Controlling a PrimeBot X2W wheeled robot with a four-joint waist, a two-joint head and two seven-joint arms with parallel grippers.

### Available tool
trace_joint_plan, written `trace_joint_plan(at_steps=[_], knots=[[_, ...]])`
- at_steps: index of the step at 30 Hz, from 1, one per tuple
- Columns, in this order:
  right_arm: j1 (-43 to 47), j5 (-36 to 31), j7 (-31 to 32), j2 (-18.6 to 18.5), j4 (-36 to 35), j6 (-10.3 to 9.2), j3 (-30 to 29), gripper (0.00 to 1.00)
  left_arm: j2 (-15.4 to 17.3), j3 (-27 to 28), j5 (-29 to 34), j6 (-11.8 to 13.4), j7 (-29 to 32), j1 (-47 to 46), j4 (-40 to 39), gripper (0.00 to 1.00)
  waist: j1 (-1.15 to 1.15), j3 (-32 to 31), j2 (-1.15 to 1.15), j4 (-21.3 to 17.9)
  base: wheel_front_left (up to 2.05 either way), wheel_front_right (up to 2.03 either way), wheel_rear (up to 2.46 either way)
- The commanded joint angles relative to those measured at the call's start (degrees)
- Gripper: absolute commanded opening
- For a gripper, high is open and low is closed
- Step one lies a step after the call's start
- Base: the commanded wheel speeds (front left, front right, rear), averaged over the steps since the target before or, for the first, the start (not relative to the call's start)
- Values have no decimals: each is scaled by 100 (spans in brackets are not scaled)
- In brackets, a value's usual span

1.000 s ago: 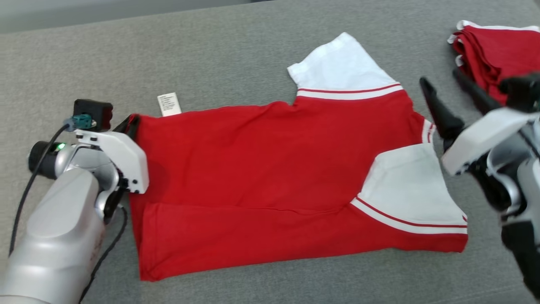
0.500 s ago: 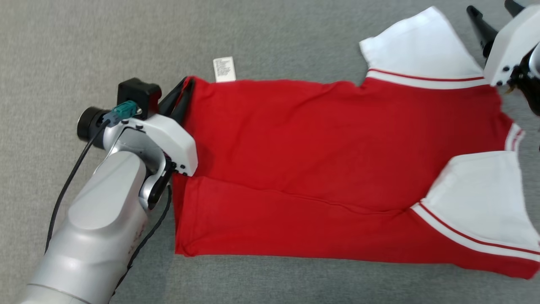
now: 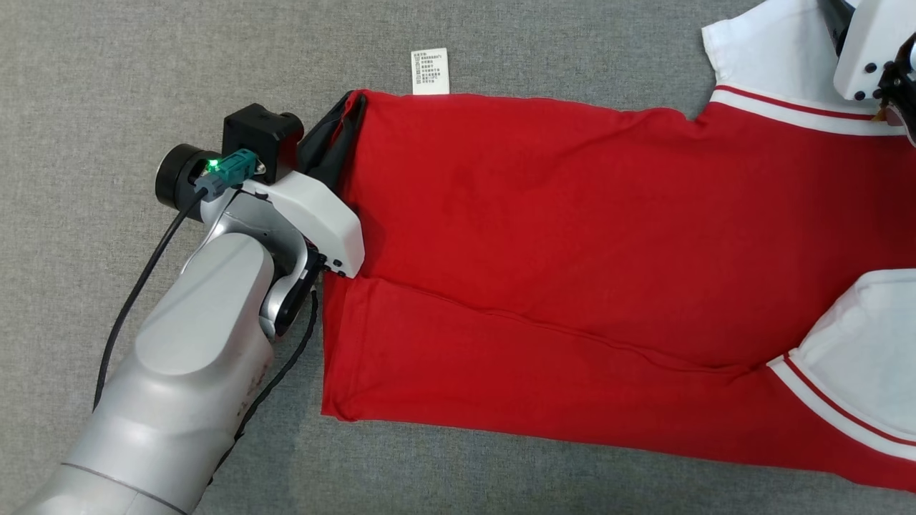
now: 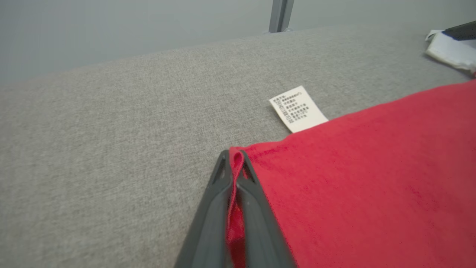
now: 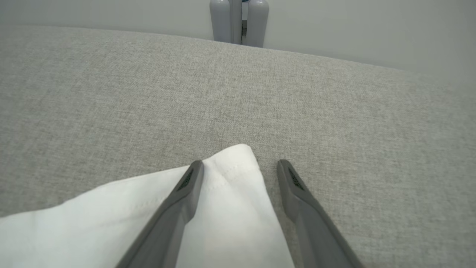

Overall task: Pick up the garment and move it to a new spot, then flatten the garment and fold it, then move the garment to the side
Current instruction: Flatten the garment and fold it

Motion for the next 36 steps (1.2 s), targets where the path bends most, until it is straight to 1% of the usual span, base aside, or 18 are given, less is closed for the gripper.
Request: trace_joint_plan(at_steps=[1,2,3,4,5,6,7,10,14,17,19,21,22,28,33,36], knots=[[30,-29,9,2,97,1,37,100,33,-12,-16,20,-1,-18,69,0,-1,2,0,-2,0,0,0],[7,-37,14,7,158,1,80,78,34,-15,-21,20,-6,-25,61,0,-1,5,0,-4,0,0,0],[-13,-36,18,7,209,1,124,49,40,-16,-22,22,-10,-32,55,0,-1,9,0,-8,0,0,0],[-35,-22,1,6,257,1,156,43,48,-18,-27,25,-12,-35,50,0,-1,13,0,-13,0,0,0],[-46,-1,-23,7,301,1,189,33,57,-15,-31,29,-7,-34,46,0,-1,17,0,-21,0,0,0],[-54,13,-42,5,340,1,223,4,66,-8,-43,34,-10,-38,42,0,-1,20,0,-31,0,0,0],[-63,27,-89,1,370,1,257,0,74,-3,-53,38,-13,-39,38,0,-1,21,0,-41,0,0,0],[-81,51,-261,-29,455,0,317,0,106,12,-84,47,-28,-27,32,0,-1,11,0,-80,0,0,0],[-95,173,-668,14,500,1,296,0,136,50,-136,52,-83,33,27,0,-1,-80,0,-176,0,0,0],[0,365,-970,50,386,1,363,0,170,92,-202,27,-96,85,26,0,-1,-216,0,-270,0,0,0],[133,560,-1131,8,243,1,458,0,207,110,-234,5,-110,111,24,0,-1,-336,0,-346,0,0,0],[306,763,-1273,-74,40,1,580,0,224,138,-305,-17,-104,191,30,0,-1,-473,0,-432,0,0,0],[518,992,-1401,-184,-214,1,730,0,275,164,-360,-21,-99,272,28,0,-1,-621,0,-531,0,0,0],[1274,1623,-1721,-604,-1071,1,1077,0,464,327,-580,-26,-194,623,-127,0,-1,-1099,0,-824,0,0,0],[1919,2050,-1917,-905,-1774,1,1143,0,597,497,-884,-132,-225,1027,-463,0,-1,-1485,0,-1013,0,0,0],[2372,2236,-2013,-995,-2178,1,1137,0,684,588,-1068,-144,-226,1368,-722,0,-1,-1710,0,-1115,0,0,0]])
